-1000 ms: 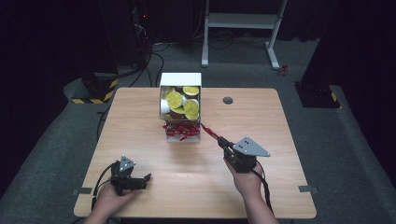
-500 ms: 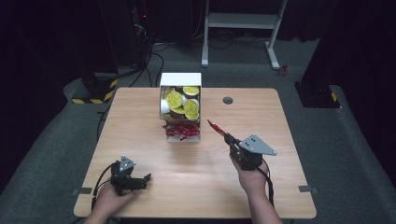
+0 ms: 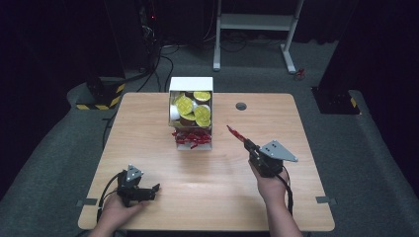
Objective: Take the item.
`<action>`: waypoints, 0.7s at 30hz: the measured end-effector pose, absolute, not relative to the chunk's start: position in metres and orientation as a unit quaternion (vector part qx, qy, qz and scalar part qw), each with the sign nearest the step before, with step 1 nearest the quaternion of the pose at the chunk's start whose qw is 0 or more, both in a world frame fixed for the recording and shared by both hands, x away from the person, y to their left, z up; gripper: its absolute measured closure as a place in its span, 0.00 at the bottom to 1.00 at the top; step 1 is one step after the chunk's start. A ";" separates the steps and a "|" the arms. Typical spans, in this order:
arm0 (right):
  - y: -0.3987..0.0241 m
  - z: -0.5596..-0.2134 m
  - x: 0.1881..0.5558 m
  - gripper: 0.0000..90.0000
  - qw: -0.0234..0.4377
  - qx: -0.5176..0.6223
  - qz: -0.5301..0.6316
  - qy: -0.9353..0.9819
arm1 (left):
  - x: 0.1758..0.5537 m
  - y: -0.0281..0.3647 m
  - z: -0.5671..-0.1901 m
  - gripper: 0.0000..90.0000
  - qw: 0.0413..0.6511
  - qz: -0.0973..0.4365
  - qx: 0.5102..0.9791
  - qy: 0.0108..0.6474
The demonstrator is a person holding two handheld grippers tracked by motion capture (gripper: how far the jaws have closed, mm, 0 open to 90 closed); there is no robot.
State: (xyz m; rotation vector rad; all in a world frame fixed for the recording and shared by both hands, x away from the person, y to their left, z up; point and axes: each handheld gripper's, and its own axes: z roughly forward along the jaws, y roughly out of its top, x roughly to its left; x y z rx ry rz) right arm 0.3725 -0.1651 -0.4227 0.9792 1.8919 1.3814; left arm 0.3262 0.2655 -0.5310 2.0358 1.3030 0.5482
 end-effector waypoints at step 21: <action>-0.193 -0.434 0.387 0.99 0.305 0.411 0.506 0.694 | 0.326 0.266 -0.531 0.01 0.326 0.209 0.776 0.497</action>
